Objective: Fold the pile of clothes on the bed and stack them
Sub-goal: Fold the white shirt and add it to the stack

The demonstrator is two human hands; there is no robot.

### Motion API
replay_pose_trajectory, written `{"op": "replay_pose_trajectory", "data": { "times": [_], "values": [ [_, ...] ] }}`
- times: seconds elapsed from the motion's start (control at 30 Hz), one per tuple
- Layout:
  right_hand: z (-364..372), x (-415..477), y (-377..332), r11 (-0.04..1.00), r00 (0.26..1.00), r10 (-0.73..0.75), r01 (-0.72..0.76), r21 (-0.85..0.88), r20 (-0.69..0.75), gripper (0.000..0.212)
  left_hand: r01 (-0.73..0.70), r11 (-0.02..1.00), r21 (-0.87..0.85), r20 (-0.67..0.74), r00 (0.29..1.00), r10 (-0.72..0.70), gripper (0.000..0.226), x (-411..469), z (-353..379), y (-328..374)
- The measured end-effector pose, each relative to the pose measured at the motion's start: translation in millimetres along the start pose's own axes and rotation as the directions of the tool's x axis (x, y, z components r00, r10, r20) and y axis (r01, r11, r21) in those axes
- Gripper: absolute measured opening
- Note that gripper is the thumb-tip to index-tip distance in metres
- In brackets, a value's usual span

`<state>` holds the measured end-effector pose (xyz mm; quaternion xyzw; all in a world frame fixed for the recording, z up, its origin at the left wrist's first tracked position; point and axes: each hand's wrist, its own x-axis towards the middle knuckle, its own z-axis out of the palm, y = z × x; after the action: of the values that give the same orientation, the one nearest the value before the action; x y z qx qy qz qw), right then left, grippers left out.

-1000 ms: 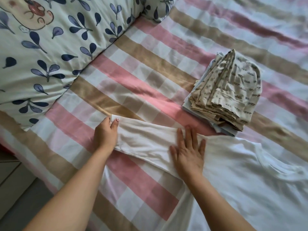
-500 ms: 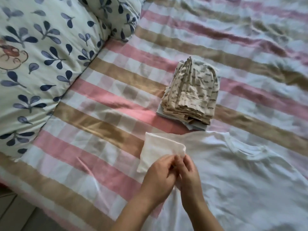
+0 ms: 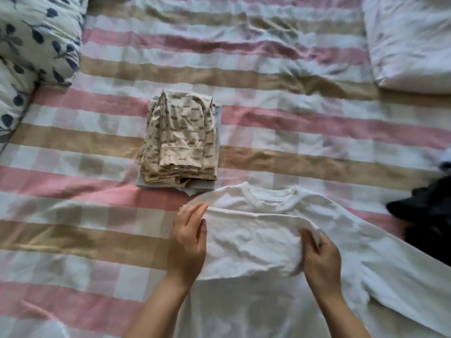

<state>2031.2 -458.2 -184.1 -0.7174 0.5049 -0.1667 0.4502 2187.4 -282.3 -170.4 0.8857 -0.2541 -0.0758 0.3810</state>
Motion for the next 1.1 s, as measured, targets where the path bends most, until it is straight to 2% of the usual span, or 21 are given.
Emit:
{"op": "replay_pose_trajectory", "data": {
  "times": [0.07, 0.13, 0.2, 0.23, 0.3, 0.4, 0.47, 0.57, 0.63, 0.7, 0.77, 0.93, 1.1],
  "values": [
    [-8.4, 9.9, 14.6, 0.996, 0.999, 0.015, -0.017, -0.083, -0.031, 0.016, -0.070, 0.992, 0.104, 0.095, 0.994, 0.060, 0.037, -2.6, 19.4, -7.8],
    [-13.0, 14.5, 28.6, 0.984, 0.999, 0.039, -0.044, -0.172, -0.036, 0.003, -0.126, 0.965, 0.230, 0.208, 0.975, 0.078, 0.045, -7.3, 34.8, -15.5],
    [-14.2, 15.7, 41.2, 0.969, 0.994, 0.097, -0.106, -0.224, -0.051, 0.034, -0.146, 0.922, 0.360, 0.283, 0.958, 0.041, 0.056, -9.5, 41.4, -23.9],
    [-15.6, 15.8, 42.4, 0.965, 0.993, 0.100, -0.114, -0.236, -0.068, 0.043, -0.148, 0.895, 0.421, 0.312, 0.950, 0.010, 0.059, -10.1, 43.2, -27.8],
    [-18.5, 15.3, 42.8, 0.942, 0.993, -0.027, -0.013, -0.335, -0.115, 0.045, -0.141, 0.848, 0.512, 0.345, 0.937, -0.052, 0.063, -9.9, 45.3, -33.0],
    [-16.8, 10.6, 44.3, 0.795, 0.957, -0.286, 0.205, -0.572, -0.055, 0.042, -0.096, 0.829, 0.551, 0.342, 0.932, -0.120, 0.071, -9.1, 44.5, -35.3],
    [-12.9, 5.7, 44.2, 0.720, 0.951, -0.311, 0.236, -0.653, 0.001, 0.045, -0.100, 0.825, 0.556, 0.352, 0.927, -0.126, 0.077, -8.3, 44.0, -31.8],
    [-14.5, 2.7, 40.6, 0.706, 0.962, -0.266, 0.233, -0.669, 0.055, 0.044, -0.052, 0.871, 0.488, 0.313, 0.942, -0.119, 0.072, -7.0, 44.4, -6.4],
    [-25.3, 4.2, 38.2, 0.745, 0.960, -0.274, 0.245, -0.621, 0.051, 0.043, -0.153, 0.899, 0.411, 0.300, 0.954, 0.025, 0.056, -9.8, 52.1, 21.6],
    [-42.7, 3.2, 37.4, 0.798, 0.961, -0.275, 0.222, -0.560, -0.010, 0.040, -0.278, 0.907, 0.317, 0.304, 0.936, 0.180, 0.040, -17.3, 66.9, 51.5],
    [-69.6, -0.1, 40.0, 0.841, 0.962, -0.257, 0.177, -0.511, -0.091, 0.037, -0.343, 0.918, 0.197, 0.351, 0.899, 0.261, 0.029, -26.3, 86.5, 87.3],
    [-153.0, -7.0, 76.0, 0.899, 0.949, -0.091, -0.051, -0.435, -0.300, 0.032, -0.426, 0.903, -0.052, 0.525, 0.758, 0.387, 0.025, -59.5, 149.2, 182.1],
    [-226.5, -14.0, 122.1, 0.894, 0.893, 0.040, -0.232, -0.383, -0.448, 0.029, -0.466, 0.873, -0.145, 0.603, 0.658, 0.451, 0.025, -102.1, 221.5, 256.5]
  ]
}}
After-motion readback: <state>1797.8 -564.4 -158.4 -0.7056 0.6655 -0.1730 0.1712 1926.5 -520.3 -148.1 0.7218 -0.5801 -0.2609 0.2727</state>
